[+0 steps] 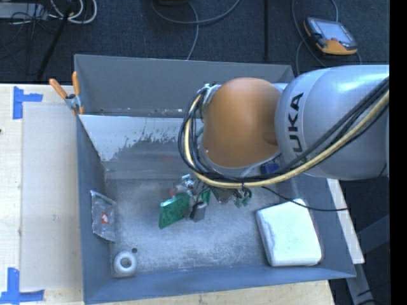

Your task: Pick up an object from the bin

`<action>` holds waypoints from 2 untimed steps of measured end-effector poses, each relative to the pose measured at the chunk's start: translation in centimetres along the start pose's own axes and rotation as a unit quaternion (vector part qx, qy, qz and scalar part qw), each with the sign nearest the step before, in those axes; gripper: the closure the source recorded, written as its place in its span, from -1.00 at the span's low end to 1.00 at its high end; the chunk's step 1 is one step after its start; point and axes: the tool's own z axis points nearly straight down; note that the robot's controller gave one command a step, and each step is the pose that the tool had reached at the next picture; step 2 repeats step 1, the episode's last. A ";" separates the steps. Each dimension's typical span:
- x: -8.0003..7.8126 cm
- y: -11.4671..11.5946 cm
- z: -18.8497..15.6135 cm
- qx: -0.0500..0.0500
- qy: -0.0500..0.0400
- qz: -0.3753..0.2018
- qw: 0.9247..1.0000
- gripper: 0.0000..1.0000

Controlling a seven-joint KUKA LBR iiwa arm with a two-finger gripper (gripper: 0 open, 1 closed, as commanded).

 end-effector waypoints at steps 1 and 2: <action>-1.2 4.0 -7.7 -0.001 0.000 -0.294 0.956 1.00; -1.2 4.0 -7.7 -0.001 0.000 -0.294 0.956 1.00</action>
Offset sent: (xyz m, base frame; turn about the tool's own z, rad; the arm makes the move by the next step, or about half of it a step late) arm -0.0057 0.0398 0.0757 -0.5948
